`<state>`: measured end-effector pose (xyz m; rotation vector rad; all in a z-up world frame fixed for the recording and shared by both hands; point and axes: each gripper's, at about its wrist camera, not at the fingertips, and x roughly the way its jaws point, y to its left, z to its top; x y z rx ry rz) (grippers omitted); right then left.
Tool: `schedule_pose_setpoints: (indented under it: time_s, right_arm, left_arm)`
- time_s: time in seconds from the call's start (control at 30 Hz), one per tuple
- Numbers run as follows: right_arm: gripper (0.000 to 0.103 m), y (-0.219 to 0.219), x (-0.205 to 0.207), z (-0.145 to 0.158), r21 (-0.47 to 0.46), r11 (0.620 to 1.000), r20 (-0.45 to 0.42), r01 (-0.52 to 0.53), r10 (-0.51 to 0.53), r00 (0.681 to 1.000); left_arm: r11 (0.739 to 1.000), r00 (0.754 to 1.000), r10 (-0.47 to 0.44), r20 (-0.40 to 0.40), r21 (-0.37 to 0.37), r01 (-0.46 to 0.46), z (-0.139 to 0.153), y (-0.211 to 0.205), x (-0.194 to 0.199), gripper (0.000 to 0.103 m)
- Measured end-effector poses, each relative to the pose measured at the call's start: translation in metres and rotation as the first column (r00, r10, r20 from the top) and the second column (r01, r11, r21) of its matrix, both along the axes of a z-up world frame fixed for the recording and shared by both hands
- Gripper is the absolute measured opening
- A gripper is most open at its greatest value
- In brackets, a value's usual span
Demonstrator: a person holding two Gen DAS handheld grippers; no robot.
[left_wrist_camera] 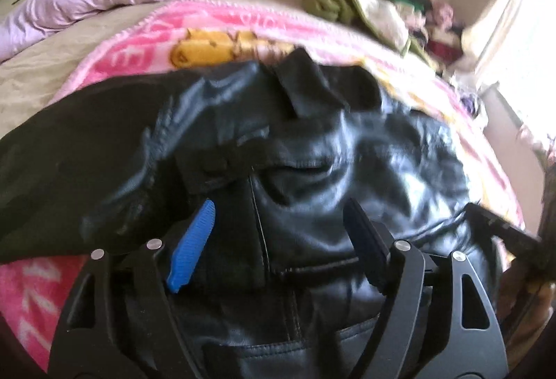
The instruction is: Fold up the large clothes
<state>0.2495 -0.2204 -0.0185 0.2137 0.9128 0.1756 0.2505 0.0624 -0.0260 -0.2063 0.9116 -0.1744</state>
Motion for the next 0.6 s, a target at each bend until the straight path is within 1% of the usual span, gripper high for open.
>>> schedule_pose_setpoints:
  time_s: [0.07, 0.1, 0.13, 0.17, 0.2, 0.23, 0.27, 0.33, 0.47, 0.53, 0.6]
  right_arm:
    - [0.086, -0.001, -0.001, -0.004, 0.0, 1.0, -0.013, 0.004, -0.004, 1.0]
    - [0.086, -0.002, 0.0, -0.008, -0.008, 1.0, -0.035, 0.017, -0.017, 0.999]
    - [0.086, -0.004, 0.001, -0.012, -0.016, 0.999, -0.058, 0.031, -0.032, 0.998]
    - [0.086, -0.009, 0.003, -0.021, -0.015, 0.998, -0.104, 0.061, -0.062, 0.993]
    - [0.087, -0.015, 0.004, -0.029, 0.015, 0.996, -0.131, 0.083, -0.08, 0.988]
    - [0.087, -0.019, 0.003, -0.032, 0.046, 0.994, -0.127, 0.095, -0.088, 0.988]
    - [0.087, -0.019, 0.0, -0.031, 0.051, 0.994, -0.112, 0.096, -0.09, 0.99]
    - [0.087, -0.016, -0.006, -0.026, 0.034, 0.995, -0.103, 0.099, -0.095, 0.99]
    - [0.087, -0.014, -0.019, -0.016, 0.068, 0.993, -0.059, 0.097, -0.093, 0.994]
    - [0.092, -0.01, -0.028, -0.009, 0.069, 0.993, -0.024, 0.095, -0.093, 0.995]
    - [0.094, -0.007, -0.033, -0.005, 0.067, 0.994, -0.008, 0.091, -0.091, 0.996]
  left_arm:
    - [0.999, 0.998, 0.008, -0.059, 0.053, -0.005, -0.014, -0.004, 0.003, 0.069]
    - [0.998, 0.997, 0.011, -0.077, 0.068, -0.006, -0.018, -0.004, 0.005, 0.072]
    - [0.998, 0.997, 0.009, -0.081, 0.068, -0.004, -0.02, -0.004, 0.005, 0.073]
    - [0.998, 0.997, 0.008, -0.081, 0.065, -0.003, -0.021, -0.003, 0.005, 0.073]
    - [0.998, 0.997, 0.007, -0.079, 0.062, -0.002, -0.02, -0.002, 0.005, 0.074]
    - [0.998, 0.997, 0.008, -0.076, 0.061, -0.003, -0.02, -0.001, 0.004, 0.074]
    - [0.998, 0.997, 0.008, -0.075, 0.06, -0.004, -0.019, 0.0, 0.004, 0.074]
    - [0.998, 0.998, 0.011, -0.066, 0.062, -0.007, -0.017, 0.001, 0.003, 0.079]
    - [0.999, 0.999, 0.025, -0.045, 0.041, -0.023, -0.011, 0.005, 0.0, 0.079]
    - [0.999, 0.999, 0.036, -0.034, 0.025, -0.035, -0.008, 0.009, -0.002, 0.079]
    - [0.999, 0.999, 0.046, -0.027, 0.011, -0.045, -0.006, 0.011, -0.004, 0.094]
